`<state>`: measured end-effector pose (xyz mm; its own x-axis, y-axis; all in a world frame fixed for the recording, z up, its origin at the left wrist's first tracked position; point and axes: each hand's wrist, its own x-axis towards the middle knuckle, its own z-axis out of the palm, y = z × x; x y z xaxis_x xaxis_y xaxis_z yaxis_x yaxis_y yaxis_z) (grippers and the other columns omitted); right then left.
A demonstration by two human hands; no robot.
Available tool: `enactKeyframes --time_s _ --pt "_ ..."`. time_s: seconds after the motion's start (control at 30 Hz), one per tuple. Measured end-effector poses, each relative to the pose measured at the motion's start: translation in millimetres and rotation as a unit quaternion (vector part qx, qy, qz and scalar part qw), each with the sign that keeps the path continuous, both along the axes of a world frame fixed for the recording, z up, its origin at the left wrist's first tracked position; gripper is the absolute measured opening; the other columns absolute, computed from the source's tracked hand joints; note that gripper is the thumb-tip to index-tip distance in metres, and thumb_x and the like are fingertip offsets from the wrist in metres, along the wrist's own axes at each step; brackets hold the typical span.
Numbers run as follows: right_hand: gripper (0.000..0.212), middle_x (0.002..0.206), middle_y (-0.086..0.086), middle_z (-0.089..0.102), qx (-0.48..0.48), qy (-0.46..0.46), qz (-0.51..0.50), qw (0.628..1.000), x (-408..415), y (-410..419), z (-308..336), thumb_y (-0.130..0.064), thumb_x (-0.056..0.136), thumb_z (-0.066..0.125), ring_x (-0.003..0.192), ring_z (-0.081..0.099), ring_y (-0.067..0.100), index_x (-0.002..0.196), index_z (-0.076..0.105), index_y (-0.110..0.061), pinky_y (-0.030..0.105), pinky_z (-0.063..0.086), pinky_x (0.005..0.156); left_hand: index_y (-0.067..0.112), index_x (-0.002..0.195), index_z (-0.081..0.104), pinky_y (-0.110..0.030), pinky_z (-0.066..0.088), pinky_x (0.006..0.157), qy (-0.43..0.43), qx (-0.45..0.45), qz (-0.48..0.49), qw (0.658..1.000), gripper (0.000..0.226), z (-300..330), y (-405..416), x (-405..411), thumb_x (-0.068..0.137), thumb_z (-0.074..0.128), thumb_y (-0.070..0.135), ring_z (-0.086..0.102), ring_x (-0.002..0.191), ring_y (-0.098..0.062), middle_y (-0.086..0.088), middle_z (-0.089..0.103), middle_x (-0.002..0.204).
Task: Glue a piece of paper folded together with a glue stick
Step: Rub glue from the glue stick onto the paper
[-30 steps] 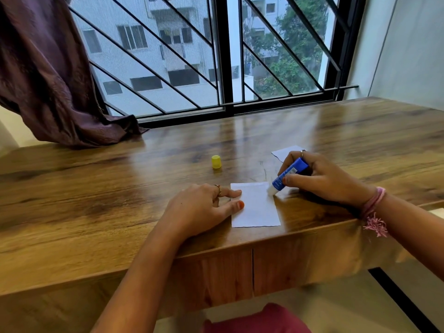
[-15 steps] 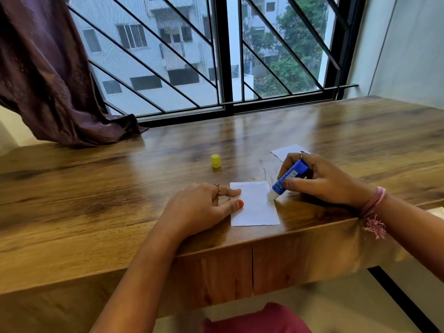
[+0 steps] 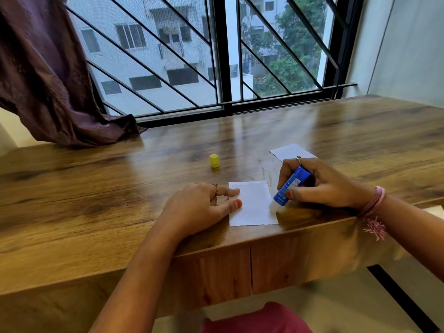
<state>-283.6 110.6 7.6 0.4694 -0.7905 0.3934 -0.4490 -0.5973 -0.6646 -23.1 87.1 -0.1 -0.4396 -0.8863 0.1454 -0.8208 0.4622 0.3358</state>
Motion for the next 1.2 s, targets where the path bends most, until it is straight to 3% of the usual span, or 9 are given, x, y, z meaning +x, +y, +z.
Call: enactKeyframes --time_s 0.07,0.23,0.37,0.5,0.57,0.87,1.0,1.2 --pt "0.011 0.071 -0.002 0.062 -0.008 -0.010 -0.017 1.000 -0.2 -1.6 -0.3 -0.014 0.072 0.062 0.064 0.054 0.011 0.076 0.060 -0.024 0.026 0.044 0.060 0.052 0.117 0.059 -0.025 0.029 0.050 0.005 0.001 0.003 1.000 0.036 -0.5 -0.1 -0.2 0.084 0.051 0.063 0.052 0.063 -0.002 0.005 0.054 0.061" --pt "0.012 0.072 0.010 0.064 0.000 -0.002 0.010 1.000 1.4 1.0 -0.4 -0.007 0.072 0.061 0.064 0.056 0.024 0.077 0.062 -0.017 0.037 0.046 0.059 0.051 0.117 0.058 -0.025 0.028 0.049 0.000 -0.002 0.002 1.000 0.035 -0.1 0.2 -1.0 0.084 0.052 0.062 0.047 0.056 -0.005 0.011 0.039 0.050" --pt "0.013 0.071 0.005 0.063 -0.006 -0.018 0.003 1.000 0.8 1.7 0.4 -0.008 0.072 0.061 0.063 0.056 0.019 0.076 0.061 -0.021 0.038 0.046 0.060 0.051 0.116 0.059 -0.027 0.028 0.049 0.005 -0.005 0.001 1.000 0.035 -0.9 -0.1 -0.1 0.084 0.052 0.062 0.041 0.050 -0.005 0.011 0.039 0.048" --pt "0.012 0.073 0.014 0.064 0.009 -0.017 0.021 1.000 1.6 2.8 -0.2 -0.005 0.073 0.061 0.064 0.056 0.033 0.078 0.062 -0.015 0.044 0.045 0.058 0.052 0.115 0.060 -0.027 0.026 0.048 0.012 -0.005 0.000 1.000 0.034 -2.0 -1.2 0.3 0.083 0.053 0.062 0.037 0.047 -0.003 0.010 0.038 0.045" --pt "0.012 0.073 0.014 0.064 0.021 -0.023 0.030 0.999 0.8 3.2 0.1 -0.002 0.073 0.060 0.063 0.055 0.032 0.079 0.062 -0.012 0.042 0.045 0.057 0.052 0.115 0.060 -0.027 0.026 0.048 0.012 -0.007 -0.001 1.000 0.034 -2.0 -1.3 0.4 0.083 0.053 0.062 0.038 0.046 -0.002 0.009 0.039 0.045" --pt "0.011 0.071 0.014 0.063 0.026 -0.012 0.037 0.999 0.5 2.1 -1.2 -0.009 0.074 0.062 0.062 0.052 0.038 0.078 0.062 -0.019 0.046 0.043 0.054 0.053 0.115 0.058 -0.027 0.026 0.047 0.006 -0.004 0.000 1.000 0.034 -2.1 -1.3 0.7 0.083 0.051 0.064 0.040 0.045 -0.001 0.009 0.041 0.047" --pt "0.009 0.074 0.015 0.064 0.013 -0.012 0.030 0.999 2.1 1.1 -2.1 -0.027 0.073 0.060 0.065 0.055 0.040 0.080 0.062 -0.023 0.054 0.046 0.059 0.052 0.115 0.060 -0.026 0.025 0.047 0.011 -0.004 0.001 1.000 0.033 -1.3 -1.4 0.8 0.084 0.053 0.062 0.042 0.044 0.001 0.009 0.039 0.045" --pt "0.009 0.073 0.014 0.064 0.031 -0.022 0.053 0.998 0.2 1.3 -1.6 -0.023 0.072 0.059 0.065 0.053 0.043 0.080 0.063 -0.021 0.054 0.045 0.058 0.053 0.113 0.060 -0.027 0.026 0.048 0.015 -0.004 0.003 1.000 0.033 -1.3 -0.1 1.2 0.082 0.053 0.063 0.044 0.046 0.002 0.008 0.040 0.046"
